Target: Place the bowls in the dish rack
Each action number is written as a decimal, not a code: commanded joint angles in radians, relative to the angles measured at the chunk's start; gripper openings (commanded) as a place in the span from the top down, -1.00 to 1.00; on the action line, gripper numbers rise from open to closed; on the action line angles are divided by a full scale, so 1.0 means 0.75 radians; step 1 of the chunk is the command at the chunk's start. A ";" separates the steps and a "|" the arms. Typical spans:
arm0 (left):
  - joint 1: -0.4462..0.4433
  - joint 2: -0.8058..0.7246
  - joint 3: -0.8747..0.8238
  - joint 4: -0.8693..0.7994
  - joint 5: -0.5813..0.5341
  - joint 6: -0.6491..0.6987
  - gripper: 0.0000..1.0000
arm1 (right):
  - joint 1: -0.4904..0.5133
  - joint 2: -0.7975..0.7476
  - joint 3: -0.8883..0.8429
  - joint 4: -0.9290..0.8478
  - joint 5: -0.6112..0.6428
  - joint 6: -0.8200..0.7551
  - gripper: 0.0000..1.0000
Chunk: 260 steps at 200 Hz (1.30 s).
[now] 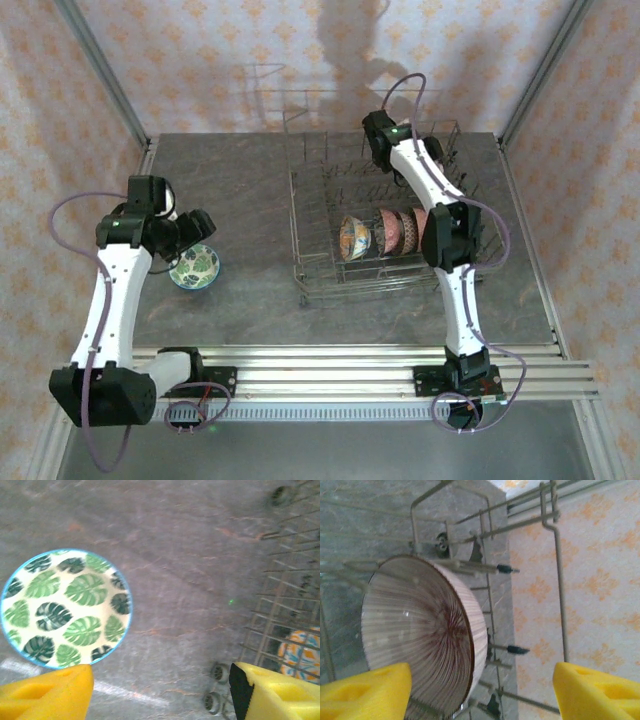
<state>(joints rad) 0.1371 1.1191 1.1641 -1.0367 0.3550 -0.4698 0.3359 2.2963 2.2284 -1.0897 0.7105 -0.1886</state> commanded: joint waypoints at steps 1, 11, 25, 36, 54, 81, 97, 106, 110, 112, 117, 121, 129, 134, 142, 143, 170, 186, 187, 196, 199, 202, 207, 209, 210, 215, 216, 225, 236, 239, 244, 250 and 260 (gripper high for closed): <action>0.110 -0.031 -0.078 -0.103 -0.012 0.019 -0.49 | 0.001 -0.223 -0.112 -0.063 -0.155 0.089 -0.59; 0.166 -0.030 -0.114 -0.099 0.015 0.019 -0.49 | 0.004 -0.294 -0.179 -0.053 -0.206 0.103 -0.64; 0.238 -0.026 -0.146 -0.095 0.048 0.028 -0.49 | 0.005 -0.371 -0.251 -0.065 -0.307 0.097 -0.65; 0.271 -0.018 -0.160 -0.089 0.040 0.036 -0.49 | 0.005 -0.421 -0.298 -0.082 -0.354 0.116 -0.66; 0.296 0.018 -0.169 -0.069 0.016 0.050 -0.49 | 0.006 -0.517 -0.387 -0.083 -0.409 0.142 -0.66; 0.302 0.103 -0.197 -0.022 0.014 0.037 -0.49 | 0.007 -0.672 -0.515 -0.032 -0.487 0.149 -0.64; 0.302 0.145 -0.218 0.012 -0.032 0.029 -0.49 | 0.008 -0.718 -0.522 -0.045 -0.531 0.127 -0.62; 0.302 0.168 -0.233 0.030 -0.075 0.028 -0.48 | 0.008 -0.731 -0.515 -0.062 -0.560 0.119 -0.60; 0.303 0.180 -0.240 0.038 -0.087 0.031 -0.48 | 0.007 -0.737 -0.513 -0.067 -0.571 0.120 -0.60; 0.304 0.186 -0.242 0.041 -0.093 0.032 -0.48 | 0.007 -0.739 -0.513 -0.067 -0.575 0.119 -0.59; 0.304 0.202 -0.248 0.048 -0.112 0.033 -0.47 | 0.007 -0.748 -0.515 -0.069 -0.594 0.118 -0.59; 0.304 0.218 -0.251 0.051 -0.123 0.033 -0.46 | 0.006 -0.756 -0.517 -0.065 -0.606 0.118 -0.58; 0.304 0.244 -0.254 0.062 -0.128 0.038 -0.45 | 0.008 -0.772 -0.537 -0.049 -0.629 0.116 -0.58; 0.304 0.260 -0.254 0.065 -0.135 0.040 -0.44 | 0.008 -0.780 -0.548 -0.039 -0.645 0.112 -0.57; 0.304 0.279 -0.257 0.072 -0.160 0.038 -0.44 | 0.008 -0.788 -0.562 -0.031 -0.664 0.106 -0.56; 0.304 0.281 -0.256 0.072 -0.162 0.039 -0.44 | 0.007 -0.790 -0.563 -0.030 -0.665 0.106 -0.56; 0.304 0.319 -0.264 0.112 -0.192 0.056 -0.41 | 0.006 -0.800 -0.581 -0.026 -0.676 0.097 -0.53; 0.304 0.347 -0.269 0.138 -0.186 0.068 -0.38 | 0.008 -0.807 -0.597 -0.010 -0.688 0.091 -0.52; 0.304 0.348 -0.270 0.138 -0.187 0.068 -0.38 | 0.007 -0.807 -0.598 -0.009 -0.689 0.092 -0.52; 0.304 0.368 -0.266 0.143 -0.191 0.073 -0.36 | 0.007 -0.806 -0.604 -0.003 -0.694 0.091 -0.52; 0.304 0.376 -0.263 0.142 -0.193 0.076 -0.36 | 0.007 -0.804 -0.603 -0.003 -0.696 0.091 -0.52; 0.304 0.384 -0.258 0.141 -0.191 0.079 -0.35 | 0.008 -0.806 -0.604 -0.003 -0.697 0.090 -0.51; 0.304 0.393 -0.255 0.140 -0.188 0.086 -0.34 | 0.008 -0.803 -0.603 -0.003 -0.699 0.090 -0.51; 0.304 0.397 -0.254 0.141 -0.187 0.088 -0.33 | 0.007 -0.803 -0.604 -0.002 -0.701 0.092 -0.51; 0.304 0.397 -0.252 0.142 -0.187 0.088 -0.33 | 0.007 -0.803 -0.603 -0.003 -0.700 0.091 -0.51; 0.304 0.403 -0.252 0.143 -0.186 0.092 -0.32 | 0.008 -0.802 -0.602 -0.003 -0.700 0.092 -0.50; 0.304 0.404 -0.251 0.144 -0.186 0.092 -0.32 | 0.008 -0.801 -0.603 -0.003 -0.700 0.091 -0.51; 0.304 0.413 -0.251 0.152 -0.177 0.100 -0.29 | 0.008 -0.802 -0.602 -0.001 -0.702 0.092 -0.50; 0.304 0.426 -0.246 0.159 -0.172 0.110 -0.26 | 0.006 -0.798 -0.602 -0.003 -0.706 0.092 -0.49; 0.303 0.430 -0.245 0.160 -0.169 0.113 -0.25 | 0.006 -0.799 -0.601 -0.003 -0.709 0.093 -0.50; 0.304 0.437 -0.241 0.163 -0.168 0.118 -0.23 | 0.008 -0.799 -0.599 -0.003 -0.712 0.094 -0.49; 0.304 0.448 -0.238 0.161 -0.163 0.125 -0.22 | 0.007 -0.797 -0.599 -0.003 -0.712 0.092 -0.49; 0.304 0.462 -0.229 0.148 -0.171 0.133 -0.22 | 0.007 -0.797 -0.599 -0.003 -0.707 0.093 -0.49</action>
<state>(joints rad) 0.3561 1.4391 0.9752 -0.9253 0.2497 -0.4088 0.3359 1.7229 1.7859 -1.0992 0.1814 -0.1123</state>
